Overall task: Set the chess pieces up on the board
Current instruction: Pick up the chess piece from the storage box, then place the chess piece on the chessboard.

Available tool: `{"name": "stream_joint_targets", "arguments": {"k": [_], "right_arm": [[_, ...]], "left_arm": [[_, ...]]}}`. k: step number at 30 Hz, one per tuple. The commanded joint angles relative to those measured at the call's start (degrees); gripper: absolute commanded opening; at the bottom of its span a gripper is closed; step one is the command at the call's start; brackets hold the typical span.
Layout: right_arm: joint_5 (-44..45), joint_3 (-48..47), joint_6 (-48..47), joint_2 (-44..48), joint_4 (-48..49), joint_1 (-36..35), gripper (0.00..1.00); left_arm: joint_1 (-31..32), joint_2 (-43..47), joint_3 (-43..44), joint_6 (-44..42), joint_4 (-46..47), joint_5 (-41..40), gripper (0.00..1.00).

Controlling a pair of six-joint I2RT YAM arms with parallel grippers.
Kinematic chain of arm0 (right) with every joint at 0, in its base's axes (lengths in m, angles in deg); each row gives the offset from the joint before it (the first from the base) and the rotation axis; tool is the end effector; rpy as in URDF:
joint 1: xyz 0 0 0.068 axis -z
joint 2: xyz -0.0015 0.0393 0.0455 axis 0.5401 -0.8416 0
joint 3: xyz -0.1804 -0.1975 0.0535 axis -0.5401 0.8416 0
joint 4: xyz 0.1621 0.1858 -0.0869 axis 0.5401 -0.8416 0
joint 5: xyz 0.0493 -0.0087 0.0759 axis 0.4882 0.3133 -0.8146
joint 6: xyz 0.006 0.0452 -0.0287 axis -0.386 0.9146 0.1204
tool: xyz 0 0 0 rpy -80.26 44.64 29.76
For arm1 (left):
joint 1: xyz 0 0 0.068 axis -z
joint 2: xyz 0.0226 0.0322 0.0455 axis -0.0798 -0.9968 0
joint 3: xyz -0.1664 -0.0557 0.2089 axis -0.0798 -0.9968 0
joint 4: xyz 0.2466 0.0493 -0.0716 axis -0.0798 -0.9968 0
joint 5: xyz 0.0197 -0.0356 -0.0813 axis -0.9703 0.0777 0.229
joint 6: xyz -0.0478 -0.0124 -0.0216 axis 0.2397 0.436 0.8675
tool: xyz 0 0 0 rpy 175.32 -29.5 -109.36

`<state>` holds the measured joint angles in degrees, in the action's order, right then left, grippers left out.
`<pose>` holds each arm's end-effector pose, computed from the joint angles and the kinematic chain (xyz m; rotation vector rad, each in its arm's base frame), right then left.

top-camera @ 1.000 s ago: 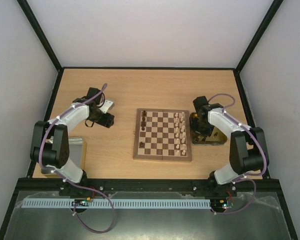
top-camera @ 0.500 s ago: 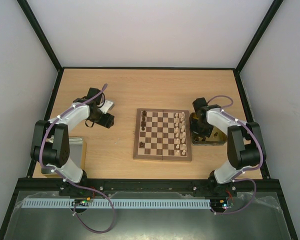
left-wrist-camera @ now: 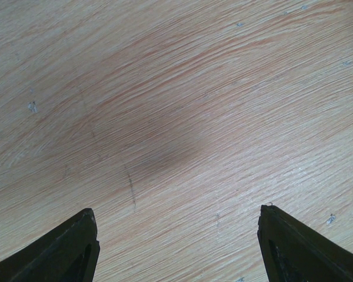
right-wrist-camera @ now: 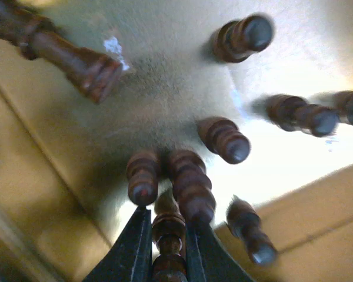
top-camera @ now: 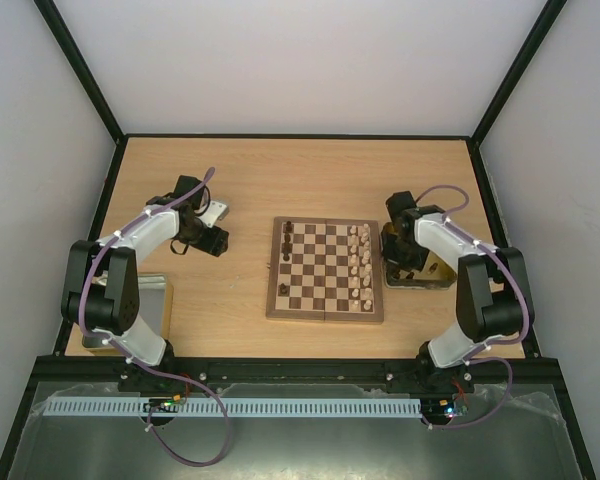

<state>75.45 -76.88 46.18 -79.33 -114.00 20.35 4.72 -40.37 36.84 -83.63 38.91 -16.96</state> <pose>0.2680 0.0603 0.1723 0.6149 2.9491 0.1589 0.3053 -0.0563 0.1899 0.5725 2.6820 -0.2238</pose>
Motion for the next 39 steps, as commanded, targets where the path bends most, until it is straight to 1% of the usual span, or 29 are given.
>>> {"name": "stream_joint_targets", "arguments": {"k": [1,7,11,14,16,17,18,20,23,30,35,39], "right_arm": [[3.54,-4.22,-1.27,4.88,-5.09,0.32,0.10],[4.93,-4.24,-1.77,6.59,-6.73,0.36,0.09],[4.04,-4.53,-1.60,7.80,-7.50,0.21,0.09],[4.62,-6.05,-1.02,9.11,-9.75,-1.74,0.07],[5.33,-7.65,0.00,10.16,-11.49,-5.34,0.07],[6.57,-8.94,2.44,10.36,-13.26,-8.94,0.06],[7.92,-10.42,3.27,10.30,-14.22,-10.69,0.06],[9.63,-13.88,5.79,9.83,-17.06,-17.28,0.07],[7.12,-17.31,7.57,7.79,-19.09,-24.27,0.07],[6.86,-26.84,7.91,-0.12,-21.55,-39.21,0.07],[4.03,-29.45,7.73,-5.22,-18.80,-46.02,0.07],[4.53,-30.01,6.38,-8.95,-16.95,-49.63,0.07]], "left_arm": [[-0.23,0.11,0.97,0.09,-1.32,0.64,0.74],[-0.22,0.61,1.39,0.16,-1.67,0.95,0.74],[-0.09,1.69,1.02,0.25,-1.75,0.96,0.74],[-0.15,2.36,0.58,0.20,-1.64,0.80,0.74],[-0.16,2.84,0.50,0.18,-1.64,0.71,0.74],[-0.21,2.98,0.45,0.18,-1.64,0.66,0.74],[-0.17,3.13,0.40,0.18,-1.59,0.62,0.74],[-0.16,3.39,0.31,0.18,-1.48,0.61,0.74],[-0.16,3.61,0.28,0.19,-1.51,0.68,0.74],[-0.16,4.02,0.02,0.18,-1.13,0.70,0.74],[-0.16,3.89,0.49,0.25,-1.15,0.90,0.74],[-0.22,4.05,0.45,0.36,-1.15,1.05,0.75]]}}
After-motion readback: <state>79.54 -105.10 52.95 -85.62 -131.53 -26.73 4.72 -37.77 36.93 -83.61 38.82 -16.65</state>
